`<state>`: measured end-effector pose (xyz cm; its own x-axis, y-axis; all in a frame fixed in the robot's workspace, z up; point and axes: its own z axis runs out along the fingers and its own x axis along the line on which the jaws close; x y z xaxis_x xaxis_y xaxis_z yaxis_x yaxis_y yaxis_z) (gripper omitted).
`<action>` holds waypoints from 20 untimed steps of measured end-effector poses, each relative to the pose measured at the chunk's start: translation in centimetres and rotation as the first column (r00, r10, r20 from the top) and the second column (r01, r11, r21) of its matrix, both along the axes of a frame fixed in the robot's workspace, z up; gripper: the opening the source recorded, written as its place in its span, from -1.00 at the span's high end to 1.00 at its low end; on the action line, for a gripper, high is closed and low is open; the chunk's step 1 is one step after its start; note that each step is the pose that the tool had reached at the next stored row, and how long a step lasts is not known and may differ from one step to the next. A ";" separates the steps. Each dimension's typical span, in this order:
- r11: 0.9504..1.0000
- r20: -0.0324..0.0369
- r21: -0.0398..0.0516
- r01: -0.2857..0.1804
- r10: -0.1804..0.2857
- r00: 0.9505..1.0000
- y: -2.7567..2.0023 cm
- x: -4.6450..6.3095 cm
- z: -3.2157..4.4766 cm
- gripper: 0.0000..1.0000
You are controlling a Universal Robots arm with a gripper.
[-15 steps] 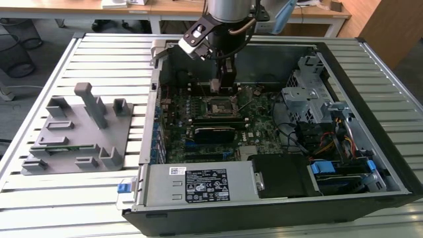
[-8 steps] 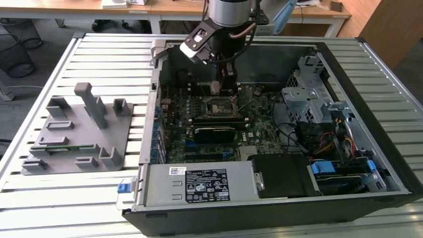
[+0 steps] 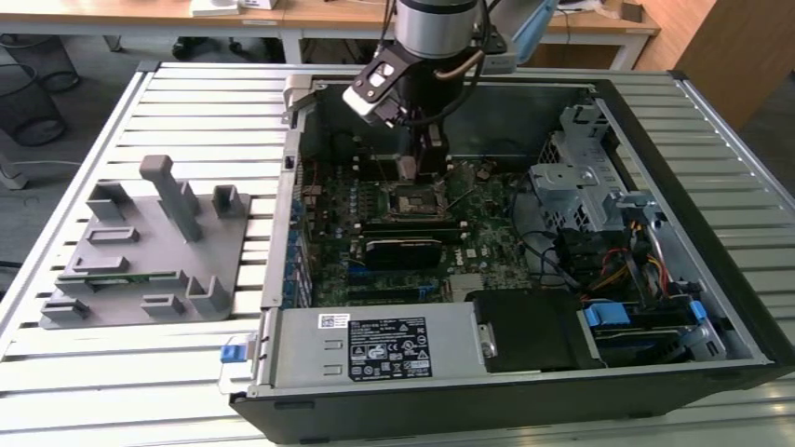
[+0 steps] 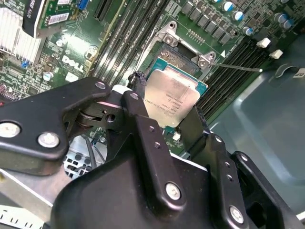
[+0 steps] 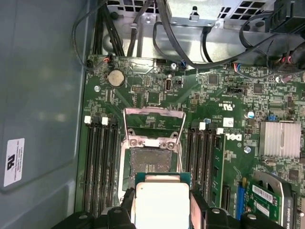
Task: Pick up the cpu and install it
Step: 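Place the cpu into insertion slot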
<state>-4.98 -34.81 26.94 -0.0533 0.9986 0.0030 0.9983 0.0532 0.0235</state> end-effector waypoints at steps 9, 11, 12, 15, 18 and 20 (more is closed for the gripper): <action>1.000 0.000 0.000 0.001 -0.001 1.000 0.47 0.1 -0.60 -0.07; 1.000 0.000 0.000 0.002 -0.002 1.000 0.48 0.1 -0.69 -0.07; 1.000 0.000 0.000 0.002 -0.002 1.000 0.50 0.1 -0.73 -0.07; 1.000 0.000 0.000 0.005 -0.005 1.000 0.58 0.1 -0.87 -0.07; 1.000 0.000 0.000 0.007 -0.007 1.000 0.69 0.1 -1.05 -0.07; 1.000 0.000 0.000 0.008 -0.008 1.000 0.78 0.1 -1.23 -0.07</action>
<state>-4.88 -34.03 25.71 -0.0454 0.9990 0.0030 0.9987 0.0453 0.0236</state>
